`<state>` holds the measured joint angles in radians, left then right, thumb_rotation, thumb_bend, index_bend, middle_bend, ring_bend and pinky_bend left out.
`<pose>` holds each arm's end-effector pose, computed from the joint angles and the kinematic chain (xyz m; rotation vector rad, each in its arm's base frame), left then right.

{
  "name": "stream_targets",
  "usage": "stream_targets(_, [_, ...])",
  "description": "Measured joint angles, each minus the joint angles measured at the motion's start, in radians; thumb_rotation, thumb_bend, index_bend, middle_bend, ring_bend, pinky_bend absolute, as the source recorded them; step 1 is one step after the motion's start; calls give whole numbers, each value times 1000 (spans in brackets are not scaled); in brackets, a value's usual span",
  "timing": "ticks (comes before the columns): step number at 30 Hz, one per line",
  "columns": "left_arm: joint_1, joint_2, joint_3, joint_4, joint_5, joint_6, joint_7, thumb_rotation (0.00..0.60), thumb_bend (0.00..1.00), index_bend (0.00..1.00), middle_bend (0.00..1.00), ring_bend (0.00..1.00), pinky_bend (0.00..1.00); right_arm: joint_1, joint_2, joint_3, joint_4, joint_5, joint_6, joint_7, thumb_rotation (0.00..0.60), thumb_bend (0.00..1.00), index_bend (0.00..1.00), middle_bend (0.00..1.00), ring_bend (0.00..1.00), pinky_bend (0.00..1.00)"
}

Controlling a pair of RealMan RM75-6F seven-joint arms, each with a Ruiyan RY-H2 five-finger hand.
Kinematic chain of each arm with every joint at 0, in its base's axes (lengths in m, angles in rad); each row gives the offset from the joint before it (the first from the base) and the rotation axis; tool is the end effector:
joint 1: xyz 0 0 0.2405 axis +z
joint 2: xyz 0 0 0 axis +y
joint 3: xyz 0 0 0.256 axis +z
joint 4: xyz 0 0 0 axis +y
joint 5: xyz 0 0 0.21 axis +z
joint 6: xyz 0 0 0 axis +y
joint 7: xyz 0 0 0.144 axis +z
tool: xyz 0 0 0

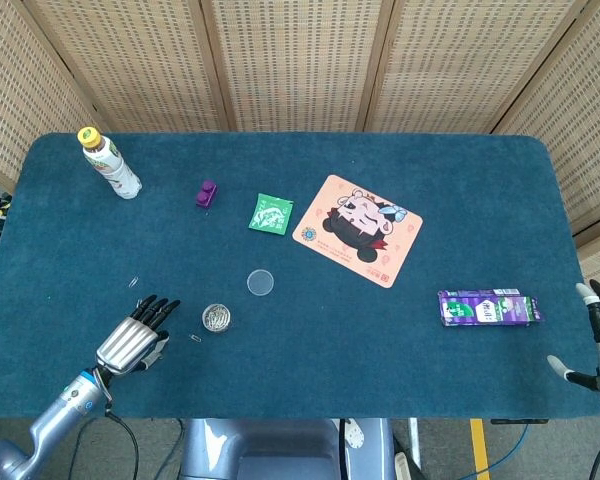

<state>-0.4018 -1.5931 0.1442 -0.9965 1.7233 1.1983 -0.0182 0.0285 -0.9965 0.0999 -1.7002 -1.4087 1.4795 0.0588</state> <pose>-0.3076 0.2371 -0.0160 -2.0893 -0.7126 -0.7604 -0.3188 -0.1723 0.2009 1.2435 -0.9523 0.8786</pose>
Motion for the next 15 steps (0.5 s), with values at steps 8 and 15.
stream_targets(8, [-3,26,-15,-39,3,50,-21,600,391,698,0,0,0,-1,2,1,-1,1,1,6,600,0,25,0,0,0])
stream_targets(15, [-41,113,-88,-184,-8,100,-25,600,400,698,0,0,0,-1,6,2,1,2,-1,15,600,0,25,0,0,0])
